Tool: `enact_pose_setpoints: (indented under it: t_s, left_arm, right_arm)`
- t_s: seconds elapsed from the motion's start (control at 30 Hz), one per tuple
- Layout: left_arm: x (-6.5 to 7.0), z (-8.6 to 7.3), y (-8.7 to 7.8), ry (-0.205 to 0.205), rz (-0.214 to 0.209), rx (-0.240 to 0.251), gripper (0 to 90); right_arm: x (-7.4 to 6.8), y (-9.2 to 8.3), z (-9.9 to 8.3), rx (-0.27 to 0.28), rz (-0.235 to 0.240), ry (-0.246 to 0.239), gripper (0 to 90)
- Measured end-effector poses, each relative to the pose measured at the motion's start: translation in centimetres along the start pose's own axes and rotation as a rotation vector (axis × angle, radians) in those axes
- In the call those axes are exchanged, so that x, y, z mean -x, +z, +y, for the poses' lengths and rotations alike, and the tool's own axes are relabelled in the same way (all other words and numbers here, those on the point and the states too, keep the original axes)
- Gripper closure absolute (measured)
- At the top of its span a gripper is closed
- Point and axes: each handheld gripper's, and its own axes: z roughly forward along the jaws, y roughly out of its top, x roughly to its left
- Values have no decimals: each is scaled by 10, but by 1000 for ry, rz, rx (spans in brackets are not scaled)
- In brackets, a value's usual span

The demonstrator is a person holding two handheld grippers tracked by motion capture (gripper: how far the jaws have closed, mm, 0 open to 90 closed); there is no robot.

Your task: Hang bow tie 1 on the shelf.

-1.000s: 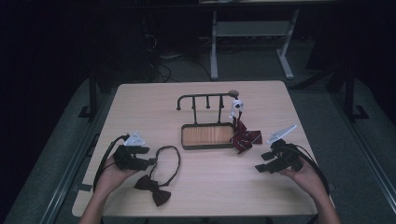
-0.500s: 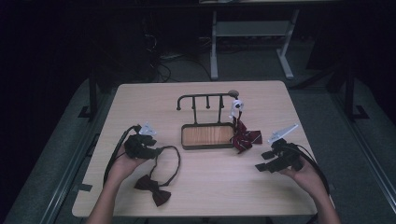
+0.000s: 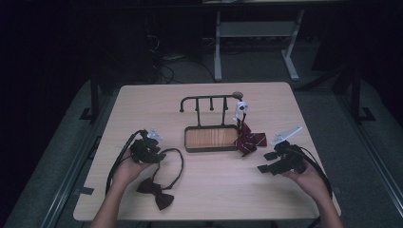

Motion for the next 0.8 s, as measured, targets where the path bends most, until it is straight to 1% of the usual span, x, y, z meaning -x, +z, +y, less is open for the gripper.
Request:
enact_pose_setpoints:
  t_s: [0.13,0.2,0.27,0.33,0.4,0.43,0.47,0.5,0.53,0.6,0.7,0.73,0.8]
  left_arm:
    - [0,-2,4,1,5,-33,621]
    - [0,-2,6,8,17,-51,627]
    - [-1,-3,8,12,14,-58,638]
    - [-2,-4,9,3,2,-68,659]
    - [-3,-4,9,0,-5,-69,683]
    - [-3,-6,9,-8,-4,-53,699]
    - [-4,-7,8,-2,-10,-52,710]
    - [-4,-8,9,-15,-21,-44,734]
    - [-5,-9,8,-19,-31,-49,744]
    - [-5,-10,7,-22,-36,-50,790]
    - [-5,-10,7,-13,-47,-53,856]
    - [-3,-10,7,-19,-58,-52,875]
    - [-2,-9,7,-12,-58,-51,894]
  right_arm:
    - [-1,0,-1,-2,1,5,382]
    - [0,-1,-1,3,-2,1,381]
    - [1,-3,-2,10,-6,6,380]
    - [1,-3,-2,13,-7,9,380]
    - [1,-4,-2,13,-8,9,380]
    - [1,-3,-2,14,-8,9,380]
    - [0,-3,-2,12,-8,11,380]
    - [0,-3,-2,14,-9,7,379]
    - [0,-3,-2,14,-8,6,378]
    - [-1,-2,-1,13,-8,6,376]
    - [-1,-2,-1,12,-11,6,377]
    - [-1,-3,-1,12,-10,7,377]
    - [-1,-3,-1,13,-11,8,376]
